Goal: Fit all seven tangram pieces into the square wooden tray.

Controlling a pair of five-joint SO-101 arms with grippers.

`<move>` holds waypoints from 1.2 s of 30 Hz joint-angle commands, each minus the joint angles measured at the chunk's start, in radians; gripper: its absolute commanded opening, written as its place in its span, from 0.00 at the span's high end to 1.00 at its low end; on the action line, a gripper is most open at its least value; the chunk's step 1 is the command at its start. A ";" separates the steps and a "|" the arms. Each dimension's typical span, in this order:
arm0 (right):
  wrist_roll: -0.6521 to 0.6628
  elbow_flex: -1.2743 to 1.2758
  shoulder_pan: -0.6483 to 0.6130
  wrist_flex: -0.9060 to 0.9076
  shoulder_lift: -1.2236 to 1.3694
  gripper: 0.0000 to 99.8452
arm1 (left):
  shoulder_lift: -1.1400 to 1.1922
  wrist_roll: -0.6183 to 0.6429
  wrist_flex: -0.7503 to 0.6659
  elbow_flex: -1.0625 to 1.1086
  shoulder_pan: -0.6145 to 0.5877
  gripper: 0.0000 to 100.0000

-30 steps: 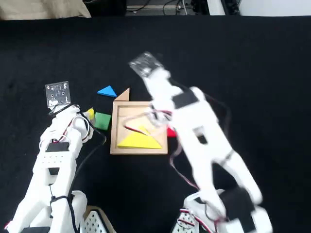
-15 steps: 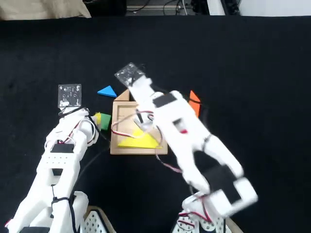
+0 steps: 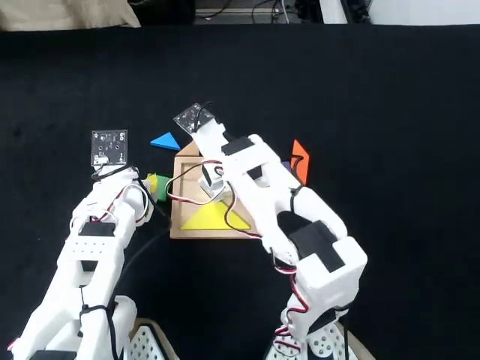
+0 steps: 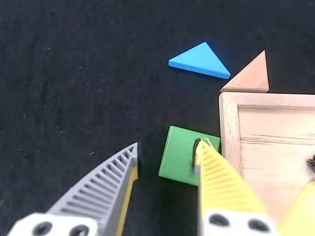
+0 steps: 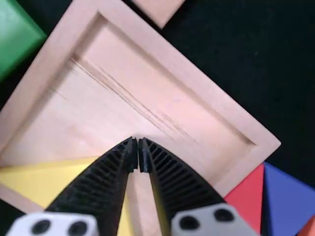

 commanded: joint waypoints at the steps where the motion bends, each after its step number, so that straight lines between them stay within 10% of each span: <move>1: -0.008 -0.042 -0.012 0.029 -0.019 0.99 | -0.011 -0.009 -0.017 -0.016 0.013 0.81; 11: -0.135 0.193 0.304 0.002 -0.538 0.99 | -0.003 -0.092 0.055 -0.077 0.094 0.80; 23: -0.282 0.360 0.661 -0.206 -0.510 0.99 | 0.152 -0.399 0.588 -0.584 0.616 0.80; 29: -0.101 0.335 0.592 -0.112 -0.452 0.99 | 0.290 -0.201 0.489 -0.565 0.553 0.80; 36: 0.198 0.338 0.399 0.054 -0.521 0.99 | 0.199 -0.035 0.227 -0.328 0.162 0.81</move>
